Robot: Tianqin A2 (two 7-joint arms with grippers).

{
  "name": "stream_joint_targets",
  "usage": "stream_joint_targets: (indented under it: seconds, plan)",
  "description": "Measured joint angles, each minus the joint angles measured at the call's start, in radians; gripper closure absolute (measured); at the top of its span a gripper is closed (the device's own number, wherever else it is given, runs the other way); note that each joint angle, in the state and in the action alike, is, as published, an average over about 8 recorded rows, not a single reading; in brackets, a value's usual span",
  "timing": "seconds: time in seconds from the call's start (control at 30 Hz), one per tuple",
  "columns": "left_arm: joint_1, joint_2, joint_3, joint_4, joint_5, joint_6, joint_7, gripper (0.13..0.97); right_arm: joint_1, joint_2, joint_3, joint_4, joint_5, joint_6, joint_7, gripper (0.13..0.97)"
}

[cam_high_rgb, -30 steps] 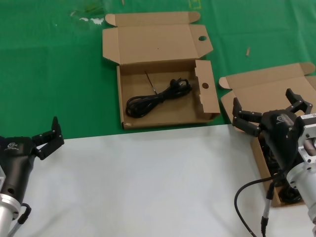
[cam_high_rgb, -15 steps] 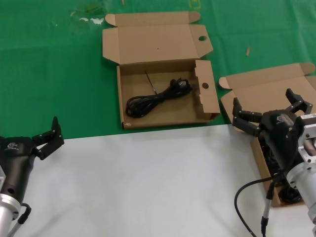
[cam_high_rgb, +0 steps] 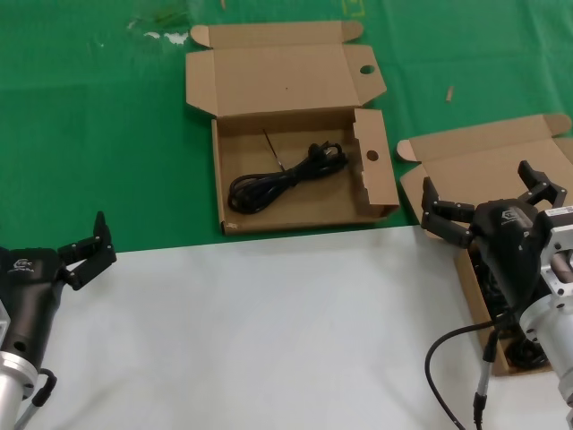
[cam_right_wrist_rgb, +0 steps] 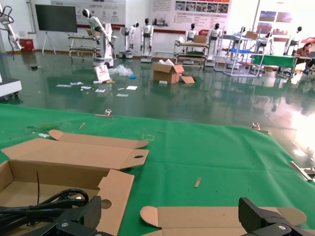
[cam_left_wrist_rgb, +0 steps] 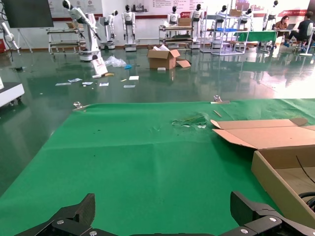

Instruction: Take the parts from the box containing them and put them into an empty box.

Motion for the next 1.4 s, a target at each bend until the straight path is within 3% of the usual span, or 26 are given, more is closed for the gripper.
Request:
stream_joint_targets:
  seconds: [1.4]
  plan:
    - [0.000,0.000,0.000,0.000,0.000,0.000,0.000,0.132,0.000,0.000,0.000,0.000,0.000,0.000,0.000,0.129]
